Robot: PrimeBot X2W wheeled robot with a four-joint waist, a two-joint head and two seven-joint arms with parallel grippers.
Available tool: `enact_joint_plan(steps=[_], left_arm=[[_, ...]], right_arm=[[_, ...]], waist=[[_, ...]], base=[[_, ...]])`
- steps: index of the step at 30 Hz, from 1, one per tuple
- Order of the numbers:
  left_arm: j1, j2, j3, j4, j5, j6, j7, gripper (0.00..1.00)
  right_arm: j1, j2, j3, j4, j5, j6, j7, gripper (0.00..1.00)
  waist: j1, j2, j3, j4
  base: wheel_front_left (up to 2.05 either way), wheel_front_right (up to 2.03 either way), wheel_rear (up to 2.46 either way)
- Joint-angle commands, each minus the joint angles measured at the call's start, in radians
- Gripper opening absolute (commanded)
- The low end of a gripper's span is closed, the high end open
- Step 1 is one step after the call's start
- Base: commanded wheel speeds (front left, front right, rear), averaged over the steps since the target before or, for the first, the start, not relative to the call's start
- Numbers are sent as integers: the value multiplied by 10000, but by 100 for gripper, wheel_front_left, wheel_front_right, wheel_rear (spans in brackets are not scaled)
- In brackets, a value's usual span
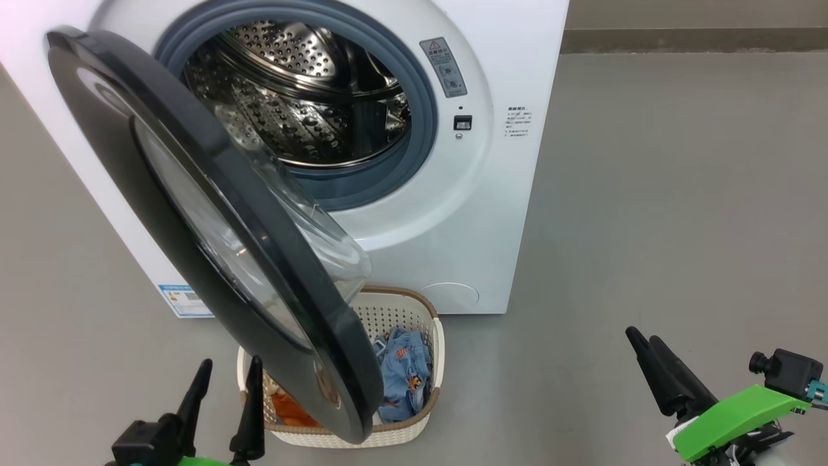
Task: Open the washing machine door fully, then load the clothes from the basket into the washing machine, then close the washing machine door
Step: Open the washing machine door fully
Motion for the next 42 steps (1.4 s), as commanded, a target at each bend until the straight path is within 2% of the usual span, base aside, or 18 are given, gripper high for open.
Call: enact_joint_plan(steps=[1,3,16,24,33,41,42], left_arm=[[-158,103,369,-291,135,-27,-65,100],[-157,97,377,-295,139,-27,-65,100],[-176,63,404,-346,209,-27,-65,100],[-227,52,381,-393,243,-27,-65,100],[-203,43,355,-360,212,-27,-65,100],[-204,36,352,-311,191,-27,-65,100],[-205,36,358,-296,191,-27,-65,89]], right_arm=[[-195,-318,184,-64,-426,16,-217,100],[-263,-343,130,66,-861,16,-269,100],[299,719,-2576,-426,-4785,16,-283,100],[772,1215,-3593,-433,-6941,16,-284,100],[1105,1579,-3985,-7,-8319,16,-284,100],[1296,1796,-4110,-5,-8735,16,-285,100],[1301,1804,-4105,-5,-8751,16,-285,100]], waist=[[0,0,11,7],[0,0,22,7],[0,0,117,0],[0,0,165,83],[0,0,179,147],[0,0,199,166],[0,0,196,164]], base=[[0,0,0],[0,0,0],[0,0,0],[0,0,0],[0,0,0],[0,0,0],[0,0,0]])
